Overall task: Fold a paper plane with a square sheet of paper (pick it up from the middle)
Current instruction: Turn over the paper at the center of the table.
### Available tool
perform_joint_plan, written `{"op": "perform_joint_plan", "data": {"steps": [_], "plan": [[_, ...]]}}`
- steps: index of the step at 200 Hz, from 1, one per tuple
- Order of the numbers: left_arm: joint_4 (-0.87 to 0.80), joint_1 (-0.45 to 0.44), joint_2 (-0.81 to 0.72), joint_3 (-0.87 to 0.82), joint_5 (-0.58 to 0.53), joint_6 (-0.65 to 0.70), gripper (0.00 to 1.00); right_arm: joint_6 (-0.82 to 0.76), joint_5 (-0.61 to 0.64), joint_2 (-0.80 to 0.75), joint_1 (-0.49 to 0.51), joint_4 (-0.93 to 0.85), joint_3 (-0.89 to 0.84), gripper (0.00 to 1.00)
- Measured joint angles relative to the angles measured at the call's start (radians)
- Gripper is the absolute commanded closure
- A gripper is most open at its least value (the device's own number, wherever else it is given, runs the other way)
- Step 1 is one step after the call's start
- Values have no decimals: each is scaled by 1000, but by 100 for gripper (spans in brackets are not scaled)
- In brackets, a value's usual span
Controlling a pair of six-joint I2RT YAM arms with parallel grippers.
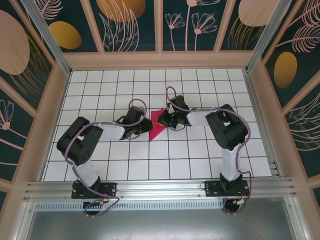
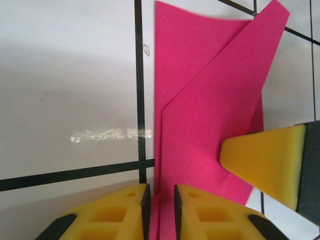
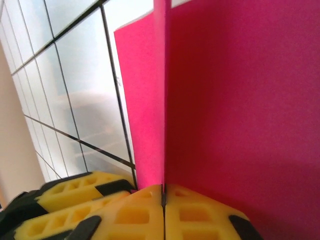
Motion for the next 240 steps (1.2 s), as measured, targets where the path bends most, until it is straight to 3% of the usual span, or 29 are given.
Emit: {"op": "perform_joint_plan", "data": {"steps": [31,73,118,173,240], "plan": [[-12,28,-87,-15,8,-6,53,-19,-22,-30,-18,100,-69,97],[40,74,-266,-56,90,-18,24,-18,-148,-128,-117,285,-158,97],[192,79,-285,-118,248,-72,12,-15,-270,-215,-147,405,-158,96],[425,79,-229,-153,418,-167,16,90,-383,-224,-147,534,-159,96],[528,79,-224,-170,421,-216,63,136,-424,-224,-141,565,-159,94]]}}
